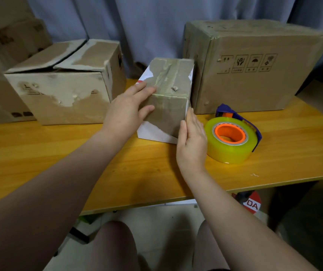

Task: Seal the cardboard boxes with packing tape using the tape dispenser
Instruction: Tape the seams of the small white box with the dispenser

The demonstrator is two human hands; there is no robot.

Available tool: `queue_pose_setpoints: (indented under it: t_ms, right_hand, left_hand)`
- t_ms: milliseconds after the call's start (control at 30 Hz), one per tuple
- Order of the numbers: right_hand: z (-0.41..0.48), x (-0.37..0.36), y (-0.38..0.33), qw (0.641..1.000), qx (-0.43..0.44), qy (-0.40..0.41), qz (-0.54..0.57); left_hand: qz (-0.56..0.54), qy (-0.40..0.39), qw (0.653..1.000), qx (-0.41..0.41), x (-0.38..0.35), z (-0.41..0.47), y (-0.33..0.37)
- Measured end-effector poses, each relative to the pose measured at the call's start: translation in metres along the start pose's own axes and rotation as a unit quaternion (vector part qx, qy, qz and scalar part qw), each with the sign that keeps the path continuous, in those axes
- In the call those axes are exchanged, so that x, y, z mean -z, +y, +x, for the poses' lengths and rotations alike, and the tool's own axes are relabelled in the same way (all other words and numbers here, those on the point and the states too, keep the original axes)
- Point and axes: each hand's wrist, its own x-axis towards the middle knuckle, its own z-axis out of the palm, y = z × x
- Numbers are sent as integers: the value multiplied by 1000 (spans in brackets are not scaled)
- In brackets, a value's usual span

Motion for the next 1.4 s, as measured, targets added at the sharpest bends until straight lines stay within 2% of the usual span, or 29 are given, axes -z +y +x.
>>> queue_pose_setpoints:
  t_ms: [100, 233, 367, 500, 633, 800, 1033, 1133, 1300, 1400]
  right_hand:
    - [3, 5, -8, 994, -26, -105, 24]
    - [17, 12, -16, 981, -18, -152, 116]
    - [-2, 24, 0, 955, -42, -285, 67]
    - [32, 50, 1, 977, -20, -208, 49]
    - [59, 62, -8, 969, -3, -246, 26]
    - [80, 60, -9, 959, 69, -266, -73]
    - [93, 43, -10, 944, 96, -268, -166]
    - [94, 37, -9, 955, 93, -240, -144]
    - [106, 44, -7, 972, 149, -165, -78]
    - [116, 50, -11, 961, 191, -178, -96]
  left_hand:
    - [-4, -3, 1000, 5, 0, 1, 1]
    - [-6, 7, 1000, 10, 0, 4, 2]
    - [-7, -6, 1000, 25, 1, 6, 5]
    - [4, -15, 1000, 26, 4, 7, 6]
    - [25, -23, 999, 9, 6, 6, 4]
    - [46, -26, 998, -37, 12, 12, -11]
    - [-43, -44, 997, -48, 10, 19, -16]
    - [-48, -37, 997, -52, 10, 19, -18]
    - [-56, -32, 997, -52, 9, 19, -18]
    - [-51, -35, 997, -52, 10, 19, -19]
